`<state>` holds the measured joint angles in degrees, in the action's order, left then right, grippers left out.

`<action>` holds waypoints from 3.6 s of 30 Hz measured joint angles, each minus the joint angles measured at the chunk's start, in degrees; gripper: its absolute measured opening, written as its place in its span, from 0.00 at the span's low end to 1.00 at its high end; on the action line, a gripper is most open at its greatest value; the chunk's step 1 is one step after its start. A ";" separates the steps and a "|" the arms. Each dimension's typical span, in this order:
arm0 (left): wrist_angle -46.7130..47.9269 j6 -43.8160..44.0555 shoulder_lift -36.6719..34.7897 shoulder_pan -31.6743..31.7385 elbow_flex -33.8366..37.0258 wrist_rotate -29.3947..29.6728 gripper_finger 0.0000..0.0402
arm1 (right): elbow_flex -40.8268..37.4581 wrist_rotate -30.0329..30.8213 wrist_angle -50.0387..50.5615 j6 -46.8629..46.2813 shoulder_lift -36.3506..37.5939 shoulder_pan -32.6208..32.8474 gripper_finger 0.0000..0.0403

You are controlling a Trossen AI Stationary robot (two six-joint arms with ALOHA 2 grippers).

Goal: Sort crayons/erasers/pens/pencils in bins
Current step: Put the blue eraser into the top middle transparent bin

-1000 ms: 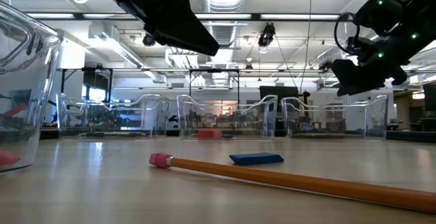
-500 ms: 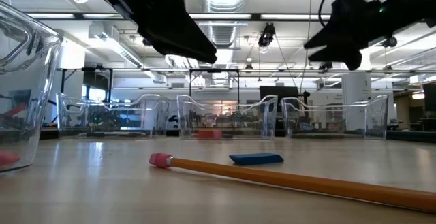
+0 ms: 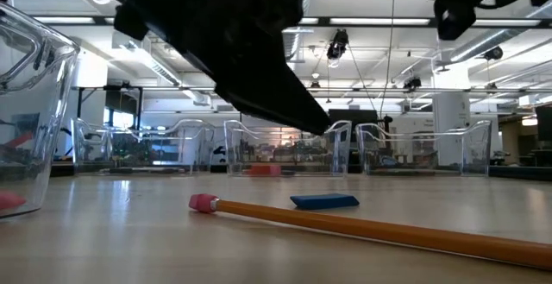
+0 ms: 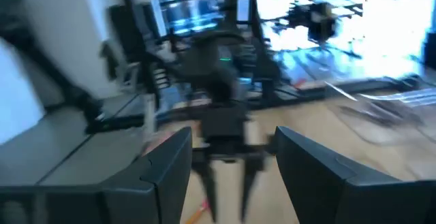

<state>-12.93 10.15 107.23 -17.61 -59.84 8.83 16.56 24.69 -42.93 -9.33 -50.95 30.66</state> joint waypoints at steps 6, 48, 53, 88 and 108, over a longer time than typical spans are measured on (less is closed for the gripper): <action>2.78 0.00 4.24 0.00 -3.91 -0.97 0.35 | 0.00 2.49 -6.70 3.77 -5.77 4.91 0.49; 8.37 4.31 8.93 -1.57 -6.75 0.01 0.35 | 0.96 4.02 -6.72 5.91 -5.40 4.96 0.49; 8.02 4.55 10.86 -1.61 -7.18 -0.99 0.35 | 0.94 4.02 -6.54 5.91 -5.40 4.96 0.49; 21.34 -7.33 -2.54 2.28 -8.93 4.89 0.01 | 0.90 4.04 -5.71 4.90 -5.47 4.96 0.49; 26.42 -18.96 -16.41 32.69 -7.45 1.27 0.02 | 0.90 5.51 -5.01 5.52 -5.50 4.94 0.49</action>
<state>13.49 -8.80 90.83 15.09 -67.29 10.10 17.45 30.20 -47.94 -3.81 -56.46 35.59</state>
